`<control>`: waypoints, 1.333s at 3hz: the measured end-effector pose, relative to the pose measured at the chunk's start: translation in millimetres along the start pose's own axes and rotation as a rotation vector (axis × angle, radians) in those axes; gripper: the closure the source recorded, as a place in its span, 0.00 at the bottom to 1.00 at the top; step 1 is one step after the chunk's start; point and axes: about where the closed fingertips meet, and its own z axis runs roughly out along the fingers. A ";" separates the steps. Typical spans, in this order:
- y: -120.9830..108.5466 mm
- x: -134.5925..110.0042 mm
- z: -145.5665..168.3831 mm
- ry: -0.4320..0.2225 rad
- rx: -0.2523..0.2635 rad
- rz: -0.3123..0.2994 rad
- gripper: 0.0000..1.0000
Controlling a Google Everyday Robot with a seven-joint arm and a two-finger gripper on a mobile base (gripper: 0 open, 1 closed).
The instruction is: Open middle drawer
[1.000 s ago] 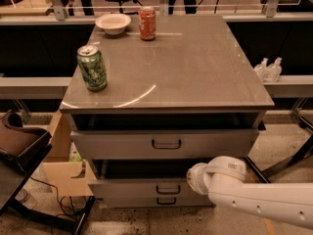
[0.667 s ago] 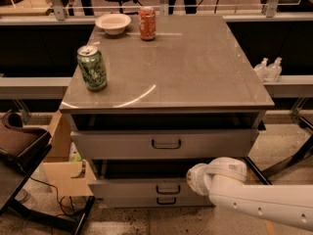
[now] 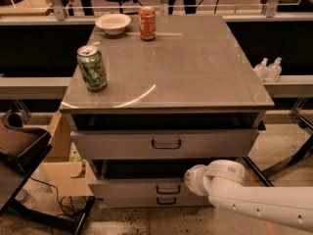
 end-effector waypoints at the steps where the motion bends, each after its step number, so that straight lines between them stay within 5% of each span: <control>1: -1.9 -2.9 6.8 -0.014 0.012 -0.002 1.00; 3: -16.1 -11.8 12.5 -0.027 0.044 -0.023 1.00; 4: -5.8 -14.8 29.2 -0.040 0.011 -0.014 1.00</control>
Offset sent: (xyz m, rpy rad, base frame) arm 0.0137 0.0126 0.0053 0.0145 -0.0549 0.0206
